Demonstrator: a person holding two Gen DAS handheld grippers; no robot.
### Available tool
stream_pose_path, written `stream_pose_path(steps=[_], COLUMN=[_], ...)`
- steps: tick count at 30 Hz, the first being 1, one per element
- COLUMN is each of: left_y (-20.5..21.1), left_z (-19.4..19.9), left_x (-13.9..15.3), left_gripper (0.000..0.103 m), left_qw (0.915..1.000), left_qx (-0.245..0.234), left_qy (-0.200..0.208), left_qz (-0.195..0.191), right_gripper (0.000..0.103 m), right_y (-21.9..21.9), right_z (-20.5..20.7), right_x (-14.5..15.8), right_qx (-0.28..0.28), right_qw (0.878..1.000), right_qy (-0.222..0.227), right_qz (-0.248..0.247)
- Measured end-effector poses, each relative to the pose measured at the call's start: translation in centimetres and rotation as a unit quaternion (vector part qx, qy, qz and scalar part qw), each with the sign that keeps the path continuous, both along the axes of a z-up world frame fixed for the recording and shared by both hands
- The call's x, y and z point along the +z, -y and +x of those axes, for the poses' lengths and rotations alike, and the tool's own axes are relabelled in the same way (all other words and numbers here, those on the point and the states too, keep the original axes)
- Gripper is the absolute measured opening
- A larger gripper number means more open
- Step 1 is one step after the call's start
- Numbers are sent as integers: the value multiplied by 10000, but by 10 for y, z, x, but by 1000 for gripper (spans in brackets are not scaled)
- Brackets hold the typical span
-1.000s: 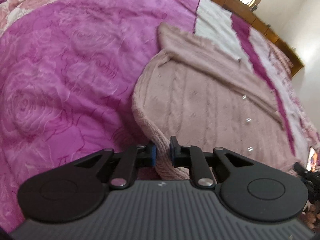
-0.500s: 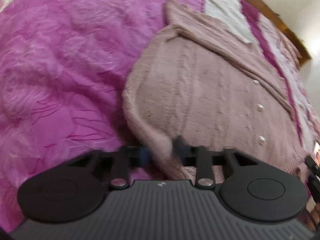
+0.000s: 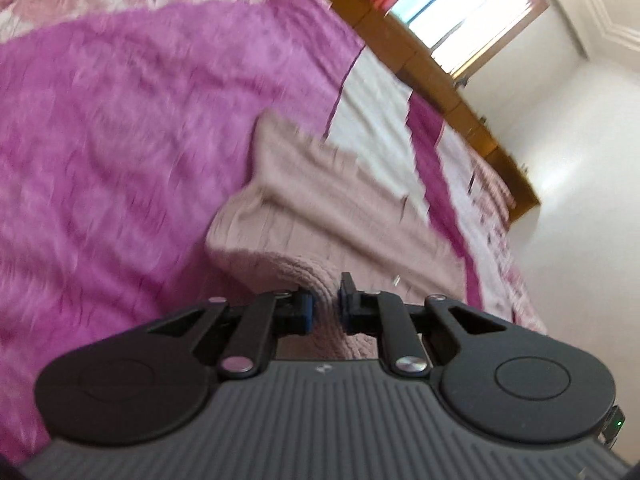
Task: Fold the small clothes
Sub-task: 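Lift the hem with both grippers and fold it over toward the collar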
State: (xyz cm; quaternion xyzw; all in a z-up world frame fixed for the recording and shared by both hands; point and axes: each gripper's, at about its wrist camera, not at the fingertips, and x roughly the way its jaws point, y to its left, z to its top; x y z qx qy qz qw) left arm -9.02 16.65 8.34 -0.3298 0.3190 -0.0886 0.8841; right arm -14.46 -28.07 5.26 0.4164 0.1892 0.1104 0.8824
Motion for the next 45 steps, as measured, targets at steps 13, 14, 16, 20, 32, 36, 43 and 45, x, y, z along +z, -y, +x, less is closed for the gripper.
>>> stream_pose_path(steps=[13, 14, 16, 20, 32, 36, 43, 45], left_y=[11, 11, 13, 13, 21, 30, 44, 43], left_z=[88, 94, 111, 140, 217, 241, 257, 255], left_x=[45, 45, 46, 46, 19, -4, -37, -41], left_gripper=[14, 14, 14, 14, 14, 14, 18, 29], left_qw=[9979, 9978, 9977, 9971, 9947, 9926, 9838, 9827], left_qx=[388, 408, 445, 560, 768, 681, 572, 571], left_qy=[495, 502, 502, 475, 218, 28, -330, -396], left_qz=[126, 136, 133, 205, 650, 1001, 1664, 1720], right_gripper=[13, 13, 13, 13, 13, 14, 25, 33], right_y=[22, 24, 26, 28, 27, 21, 18, 17], right_z=[89, 99, 115, 151, 234, 257, 274, 273], right_x=[35, 36, 38, 36, 11, -8, -46, -52], right_qx=[-323, -350, -382, -474, -702, -780, -998, -1017], right_qw=[9974, 9970, 9968, 9966, 9970, 9961, 9903, 9886], right_qy=[557, 585, 603, 558, 331, 57, -639, -709], right_qz=[335, 358, 364, 379, -12, -411, -726, -852])
